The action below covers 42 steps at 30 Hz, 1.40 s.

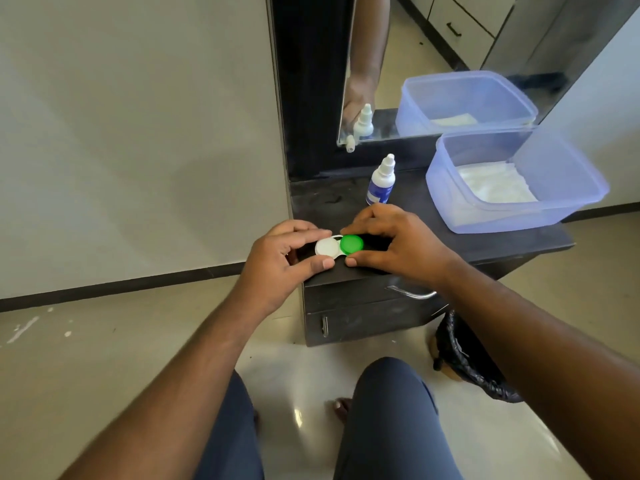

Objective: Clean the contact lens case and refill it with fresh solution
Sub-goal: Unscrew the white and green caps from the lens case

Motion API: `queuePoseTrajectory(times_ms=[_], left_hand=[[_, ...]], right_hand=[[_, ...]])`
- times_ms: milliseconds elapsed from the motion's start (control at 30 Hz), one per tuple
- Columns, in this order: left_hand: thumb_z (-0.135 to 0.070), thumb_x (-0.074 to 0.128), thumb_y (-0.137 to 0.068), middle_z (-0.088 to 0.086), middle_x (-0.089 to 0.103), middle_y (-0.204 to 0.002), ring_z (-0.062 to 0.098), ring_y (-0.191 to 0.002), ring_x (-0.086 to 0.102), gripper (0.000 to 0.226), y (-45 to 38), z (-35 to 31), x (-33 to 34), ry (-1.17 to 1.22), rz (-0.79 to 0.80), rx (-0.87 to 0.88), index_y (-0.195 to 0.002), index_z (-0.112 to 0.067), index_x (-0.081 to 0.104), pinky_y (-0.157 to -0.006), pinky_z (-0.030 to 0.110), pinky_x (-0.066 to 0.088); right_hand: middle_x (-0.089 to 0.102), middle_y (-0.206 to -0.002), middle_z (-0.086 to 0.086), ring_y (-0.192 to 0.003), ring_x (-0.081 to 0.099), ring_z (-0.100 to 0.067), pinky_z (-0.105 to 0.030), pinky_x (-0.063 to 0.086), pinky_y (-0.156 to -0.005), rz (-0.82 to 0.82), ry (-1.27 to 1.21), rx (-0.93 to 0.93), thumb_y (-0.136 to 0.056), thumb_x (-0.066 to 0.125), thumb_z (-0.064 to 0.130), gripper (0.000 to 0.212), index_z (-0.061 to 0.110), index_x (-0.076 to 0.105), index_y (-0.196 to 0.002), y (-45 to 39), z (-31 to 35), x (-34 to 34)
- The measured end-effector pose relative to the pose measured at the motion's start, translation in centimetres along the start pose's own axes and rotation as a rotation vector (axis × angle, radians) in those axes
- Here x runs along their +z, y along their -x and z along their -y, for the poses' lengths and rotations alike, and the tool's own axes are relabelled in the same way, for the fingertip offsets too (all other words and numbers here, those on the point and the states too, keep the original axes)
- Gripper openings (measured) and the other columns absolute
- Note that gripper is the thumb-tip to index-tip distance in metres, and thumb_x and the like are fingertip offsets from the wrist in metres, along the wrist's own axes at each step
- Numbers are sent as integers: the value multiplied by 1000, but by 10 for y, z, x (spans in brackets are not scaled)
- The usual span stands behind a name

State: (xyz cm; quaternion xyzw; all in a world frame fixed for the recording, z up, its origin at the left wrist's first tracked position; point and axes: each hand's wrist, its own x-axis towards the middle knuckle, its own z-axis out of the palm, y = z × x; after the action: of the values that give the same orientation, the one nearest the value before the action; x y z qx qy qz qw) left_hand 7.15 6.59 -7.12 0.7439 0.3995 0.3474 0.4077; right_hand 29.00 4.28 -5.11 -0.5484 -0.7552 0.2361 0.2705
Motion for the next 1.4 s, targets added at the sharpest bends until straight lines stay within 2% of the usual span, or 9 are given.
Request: queuePoseTrajectory(times_ms=[333,567,700,833,900,967,1133,1267,1400], left_hand=[[-22,83,-71,-9,64,-100,2,-89,56,30,3,4,15,31,-136,4,-99,-20,71,-66,12,40],[-23,84,-67,-12,66,-105,-1,-72,52,38,15,0,15,68,-198,-49,-102,-18,70,-62,16,41],[-19,85,-68,-20,66,-86,6,-62,43,41,15,0,16,107,-260,-157,-106,-26,70,-60,16,42],[-19,84,-69,-15,71,-100,12,-63,39,51,12,-2,17,96,-225,-139,-115,-30,67,-63,23,44],[-24,84,-68,-6,71,-91,15,-64,42,43,14,-1,18,72,-259,-134,-109,-29,72,-63,27,44],[-26,83,-69,-13,67,-88,8,-69,48,39,17,-2,18,44,-295,-120,-106,-29,72,-65,22,45],[-23,81,-71,-31,62,-111,0,-93,54,45,16,-5,15,-25,-254,-62,-111,-38,65,-78,14,46],[-25,81,-71,-29,62,-102,6,-96,58,34,20,-6,18,-78,-317,-15,-102,-32,69,-79,18,50],[-27,82,-70,-23,63,-109,8,-105,55,46,21,-5,22,-113,-310,8,-113,-33,65,-87,18,46]], right_hand=[[60,-96,8,-92,58,-10,-22,48,-80,-19,-52,19,-70,82,30,44,21,70,-111,0,-6,3],[60,-96,8,-92,59,-12,-29,52,-80,-20,-80,2,-69,83,30,44,23,70,-110,-1,-7,7],[60,-97,8,-93,59,-13,-33,53,-80,-21,-86,5,-69,83,30,44,20,71,-110,-1,-7,8],[60,-96,10,-91,59,-12,-32,53,-80,-31,-104,11,-68,84,29,43,20,72,-109,-2,-8,6],[60,-96,9,-91,60,-12,-32,53,-80,-30,-109,13,-68,84,29,43,21,72,-109,-2,-7,6],[61,-96,9,-92,60,-12,-33,53,-80,-31,-111,15,-68,84,29,43,22,72,-109,-2,-6,6],[62,-97,6,-93,60,-14,-35,53,-83,-32,-113,19,-68,84,29,42,22,72,-108,-2,-5,6],[62,-97,6,-93,60,-13,-35,53,-83,-32,-113,22,-68,84,30,42,22,72,-108,0,-5,8],[59,-96,11,-92,58,-10,-28,51,-81,-23,-105,22,-69,84,29,43,22,71,-110,0,-7,6]])
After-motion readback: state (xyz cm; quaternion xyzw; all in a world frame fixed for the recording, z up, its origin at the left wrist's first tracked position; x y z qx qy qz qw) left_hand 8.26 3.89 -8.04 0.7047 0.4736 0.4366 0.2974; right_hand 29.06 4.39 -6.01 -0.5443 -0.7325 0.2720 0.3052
